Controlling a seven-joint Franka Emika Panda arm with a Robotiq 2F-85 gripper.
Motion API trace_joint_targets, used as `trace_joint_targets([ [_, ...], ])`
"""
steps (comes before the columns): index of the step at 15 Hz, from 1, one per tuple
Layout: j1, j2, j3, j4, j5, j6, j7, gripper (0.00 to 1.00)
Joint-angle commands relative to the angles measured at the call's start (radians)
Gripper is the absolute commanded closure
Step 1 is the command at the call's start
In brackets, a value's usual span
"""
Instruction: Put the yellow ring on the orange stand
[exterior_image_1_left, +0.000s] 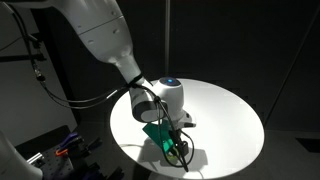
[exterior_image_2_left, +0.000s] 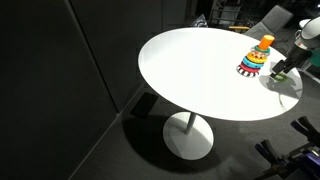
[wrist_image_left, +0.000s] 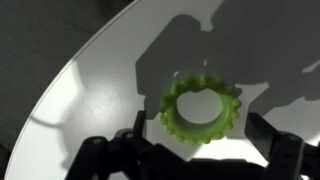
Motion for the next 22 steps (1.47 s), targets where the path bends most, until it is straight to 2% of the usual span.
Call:
trace_joint_targets([
  [1, 0.007, 0.015, -0.009, 0.02, -0.023, 0.005, 0.036, 0.27],
  [4, 0.005, 0.005, -0.005, 0.017, -0.018, 0.0, 0.04, 0.51],
  [5, 0.005, -0.001, -0.005, 0.016, -0.016, -0.003, 0.043, 0.52],
  [10, 0.017, -0.06, -0.016, -0.008, -0.014, -0.029, 0.082, 0.52],
  [22, 0.064, -0.322, -0.007, -0.056, 0.035, -0.101, 0.111, 0.52],
])
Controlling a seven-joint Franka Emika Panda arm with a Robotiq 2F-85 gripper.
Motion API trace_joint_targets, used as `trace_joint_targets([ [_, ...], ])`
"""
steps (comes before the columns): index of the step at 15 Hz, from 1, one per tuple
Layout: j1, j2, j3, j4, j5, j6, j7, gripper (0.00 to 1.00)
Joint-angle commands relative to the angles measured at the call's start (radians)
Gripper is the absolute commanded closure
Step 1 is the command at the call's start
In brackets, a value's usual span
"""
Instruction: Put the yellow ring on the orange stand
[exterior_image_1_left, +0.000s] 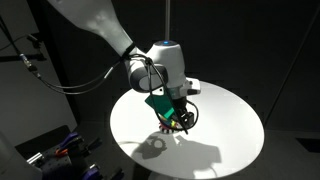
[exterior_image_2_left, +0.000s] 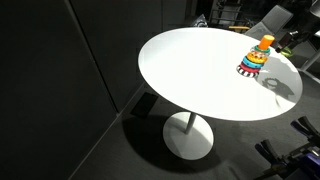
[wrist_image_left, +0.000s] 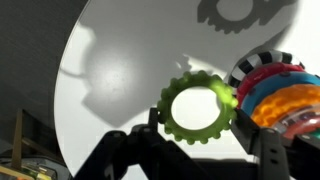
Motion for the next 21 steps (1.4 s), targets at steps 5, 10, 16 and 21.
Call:
trace_joint_targets([
  [5, 0.067, -0.162, 0.0, -0.007, 0.106, -0.104, -0.005, 0.52],
  [10, 0.109, -0.191, -0.01, 0.027, 0.187, -0.141, -0.012, 0.52],
  [16, 0.125, -0.162, -0.013, 0.073, 0.252, -0.211, -0.019, 0.52],
  [21, 0.131, -0.136, -0.014, 0.095, 0.269, -0.241, -0.012, 0.52],
])
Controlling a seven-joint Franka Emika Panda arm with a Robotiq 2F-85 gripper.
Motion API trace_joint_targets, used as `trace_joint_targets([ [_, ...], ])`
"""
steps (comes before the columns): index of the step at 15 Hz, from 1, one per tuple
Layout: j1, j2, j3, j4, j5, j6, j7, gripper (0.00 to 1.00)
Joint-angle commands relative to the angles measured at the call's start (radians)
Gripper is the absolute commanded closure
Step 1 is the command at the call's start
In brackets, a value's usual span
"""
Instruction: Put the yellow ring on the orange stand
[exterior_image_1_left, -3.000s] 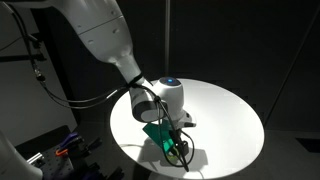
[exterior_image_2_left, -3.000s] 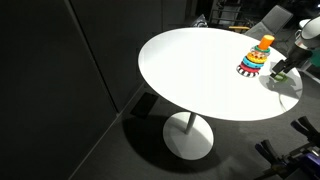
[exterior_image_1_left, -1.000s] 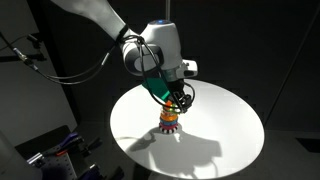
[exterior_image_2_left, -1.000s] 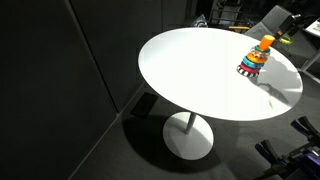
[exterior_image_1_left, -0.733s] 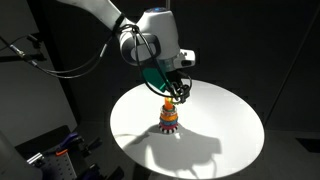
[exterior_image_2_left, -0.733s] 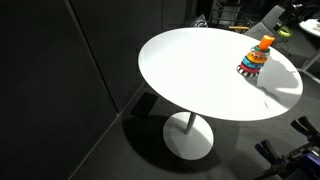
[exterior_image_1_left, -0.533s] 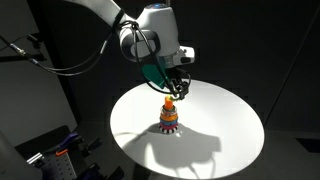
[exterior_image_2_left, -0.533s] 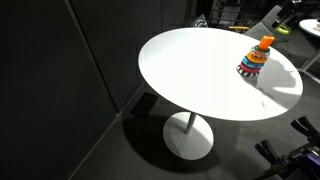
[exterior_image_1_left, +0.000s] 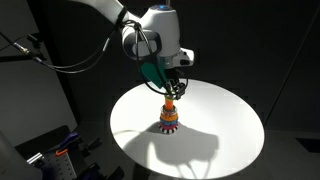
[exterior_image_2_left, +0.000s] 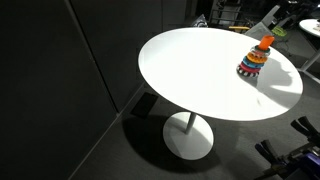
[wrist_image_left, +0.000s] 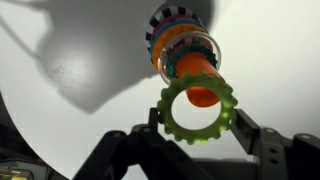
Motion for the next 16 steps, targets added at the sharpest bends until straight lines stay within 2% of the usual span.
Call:
trace_joint_targets([
  [1, 0.011, 0.035, -0.012, 0.048, 0.024, -0.041, -0.011, 0.52],
  [8, 0.0, 0.088, 0.006, 0.085, 0.053, -0.059, -0.028, 0.52],
  [13, -0.008, 0.103, 0.02, 0.108, 0.118, -0.116, -0.07, 0.52],
  [16, -0.002, 0.104, 0.015, 0.111, 0.121, -0.14, -0.07, 0.52],
])
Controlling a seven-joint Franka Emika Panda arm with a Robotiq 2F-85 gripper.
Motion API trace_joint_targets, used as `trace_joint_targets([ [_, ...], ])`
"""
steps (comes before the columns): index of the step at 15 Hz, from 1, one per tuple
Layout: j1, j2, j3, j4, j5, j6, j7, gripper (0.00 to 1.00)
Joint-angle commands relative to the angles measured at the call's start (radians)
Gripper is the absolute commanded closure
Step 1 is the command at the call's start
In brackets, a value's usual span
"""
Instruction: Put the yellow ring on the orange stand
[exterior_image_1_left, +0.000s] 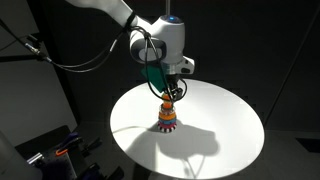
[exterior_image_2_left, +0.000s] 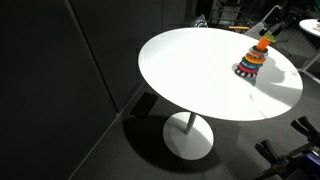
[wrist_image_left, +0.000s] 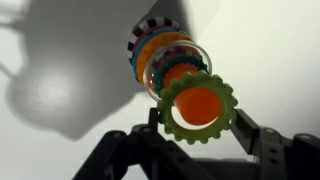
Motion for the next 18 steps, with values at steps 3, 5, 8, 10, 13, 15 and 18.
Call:
trace_joint_targets([
  [3, 0.015, 0.022, -0.017, 0.035, -0.043, -0.042, 0.03, 0.52],
  [5, 0.026, 0.019, -0.024, 0.031, -0.084, -0.025, 0.055, 0.52],
  [8, 0.038, 0.017, -0.03, 0.027, -0.136, -0.018, 0.078, 0.52],
  [10, 0.044, 0.013, -0.03, 0.023, -0.158, -0.018, 0.085, 0.52],
  [13, 0.044, 0.006, -0.023, 0.018, -0.158, -0.02, 0.069, 0.0],
  [15, 0.041, 0.002, -0.016, 0.014, -0.14, -0.023, 0.049, 0.0],
  [18, 0.039, -0.008, -0.014, 0.008, -0.135, -0.034, 0.039, 0.0],
])
